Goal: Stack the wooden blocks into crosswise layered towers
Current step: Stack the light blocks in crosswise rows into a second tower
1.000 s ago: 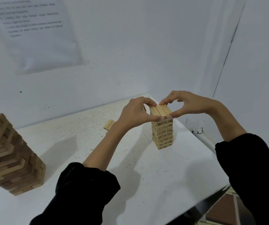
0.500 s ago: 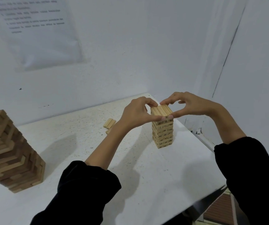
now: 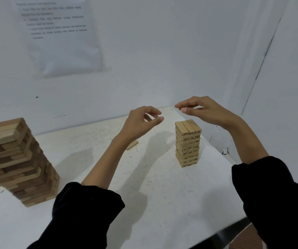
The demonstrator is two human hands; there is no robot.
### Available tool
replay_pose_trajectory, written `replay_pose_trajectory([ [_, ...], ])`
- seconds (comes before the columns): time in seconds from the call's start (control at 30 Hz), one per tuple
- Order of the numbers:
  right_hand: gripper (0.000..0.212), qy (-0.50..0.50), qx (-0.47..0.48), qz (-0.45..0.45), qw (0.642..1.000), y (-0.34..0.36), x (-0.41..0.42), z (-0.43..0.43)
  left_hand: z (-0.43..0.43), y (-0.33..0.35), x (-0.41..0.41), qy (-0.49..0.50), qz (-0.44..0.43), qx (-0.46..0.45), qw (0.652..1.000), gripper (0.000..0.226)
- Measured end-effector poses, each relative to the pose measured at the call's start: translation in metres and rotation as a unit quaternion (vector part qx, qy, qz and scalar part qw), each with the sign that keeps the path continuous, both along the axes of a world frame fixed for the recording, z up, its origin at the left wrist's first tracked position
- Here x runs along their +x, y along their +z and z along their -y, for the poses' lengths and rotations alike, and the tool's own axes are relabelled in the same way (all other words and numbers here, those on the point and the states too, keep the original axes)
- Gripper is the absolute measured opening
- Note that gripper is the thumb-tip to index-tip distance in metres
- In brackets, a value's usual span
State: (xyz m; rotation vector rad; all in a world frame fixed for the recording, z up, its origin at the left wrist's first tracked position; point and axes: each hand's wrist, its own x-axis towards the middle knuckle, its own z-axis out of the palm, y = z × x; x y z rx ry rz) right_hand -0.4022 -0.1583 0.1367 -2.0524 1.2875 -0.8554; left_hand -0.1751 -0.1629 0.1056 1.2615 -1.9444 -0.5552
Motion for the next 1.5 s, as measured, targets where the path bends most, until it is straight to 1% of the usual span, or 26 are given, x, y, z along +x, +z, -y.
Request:
replay_pose_trajectory([
  [0.17, 0.025, 0.014, -0.029, 0.022, 0.999, 0.001, 0.051, -0.001, 0.004, -0.001, 0.041, 0.047, -0.023, -0.011, 0.999, 0.012],
  [0.23, 0.026, 0.007, -0.051, 0.009, 0.999, -0.009, 0.074, 0.002, 0.008, -0.009, 0.056, 0.071, -0.025, -0.003, 0.997, 0.011],
  [0.3, 0.029, -0.002, -0.065, -0.023, 0.998, -0.026, 0.099, 0.008, 0.013, -0.022, 0.071, 0.089, -0.026, 0.013, 0.996, 0.010],
  [0.37, 0.034, -0.011, -0.049, -0.043, 0.998, -0.051, 0.121, 0.015, 0.017, -0.039, 0.084, 0.103, -0.023, 0.041, 0.994, 0.012],
  [0.43, 0.042, -0.030, 0.003, -0.035, 0.999, -0.080, 0.140, 0.018, 0.019, -0.061, 0.094, 0.120, -0.018, 0.072, 0.990, 0.013],
  [0.5, 0.057, -0.058, 0.057, -0.032, 0.996, -0.111, 0.155, 0.019, 0.020, -0.085, 0.102, 0.134, -0.017, 0.092, 0.987, 0.015],
  [0.57, 0.075, -0.097, 0.080, -0.072, 0.989, -0.137, 0.167, 0.018, 0.021, -0.106, 0.108, 0.145, -0.013, 0.100, 0.984, 0.017],
  [0.63, 0.087, -0.138, 0.050, -0.147, 0.978, -0.154, 0.174, 0.020, 0.023, -0.121, 0.112, 0.160, -0.033, 0.104, 0.981, 0.021],
  [0.67, 0.092, -0.153, 0.029, -0.168, 0.973, -0.158, 0.177, 0.022, 0.024, -0.125, 0.113, 0.170, -0.053, 0.103, 0.979, 0.023],
  [0.73, 0.100, -0.172, 0.004, -0.167, 0.971, -0.161, 0.181, 0.029, 0.028, -0.130, 0.114, 0.191, -0.085, 0.095, 0.973, 0.025],
  [0.8, 0.104, -0.179, -0.005, -0.160, 0.971, -0.161, 0.182, 0.038, 0.033, -0.134, 0.112, 0.208, -0.096, 0.087, 0.969, 0.025],
  [0.9, 0.108, -0.151, -0.014, -0.150, 0.977, -0.163, 0.182, 0.054, 0.037, -0.141, 0.108, 0.246, -0.128, 0.067, 0.959, 0.027],
  [0.97, 0.106, -0.118, -0.026, -0.138, 0.983, -0.164, 0.182, 0.063, 0.039, -0.145, 0.108, 0.256, -0.162, 0.043, 0.952, 0.028],
  [1.0, 0.101, -0.102, -0.036, -0.140, 0.984, -0.164, 0.182, 0.067, 0.039, -0.145, 0.109, 0.258, -0.178, 0.029, 0.949, 0.028],
  [1.03, 0.094, -0.089, -0.048, -0.148, 0.984, -0.165, 0.183, 0.070, 0.039, -0.145, 0.111, 0.261, -0.191, 0.018, 0.946, 0.028],
  [1.1, 0.071, -0.074, -0.077, -0.161, 0.981, -0.168, 0.184, 0.073, 0.038, -0.143, 0.113, 0.266, -0.211, 0.005, 0.940, 0.029],
  [1.17, 0.053, -0.066, -0.098, -0.131, 0.984, -0.171, 0.183, 0.071, 0.037, -0.142, 0.113, 0.270, -0.226, 0.001, 0.936, 0.030],
  [1.2, 0.048, -0.062, -0.103, -0.105, 0.987, -0.172, 0.181, 0.069, 0.036, -0.142, 0.113, 0.270, -0.231, 0.002, 0.935, 0.030],
  [1.3, 0.044, -0.043, -0.105, -0.053, 0.992, -0.174, 0.176, 0.055, 0.033, -0.142, 0.113, 0.267, -0.239, 0.004, 0.934, 0.030],
  [1.5, 0.044, -0.012, -0.112, -0.052, 0.992, -0.178, 0.169, 0.004, 0.024, -0.139, 0.112, 0.260, -0.235, 0.010, 0.937, 0.030],
])
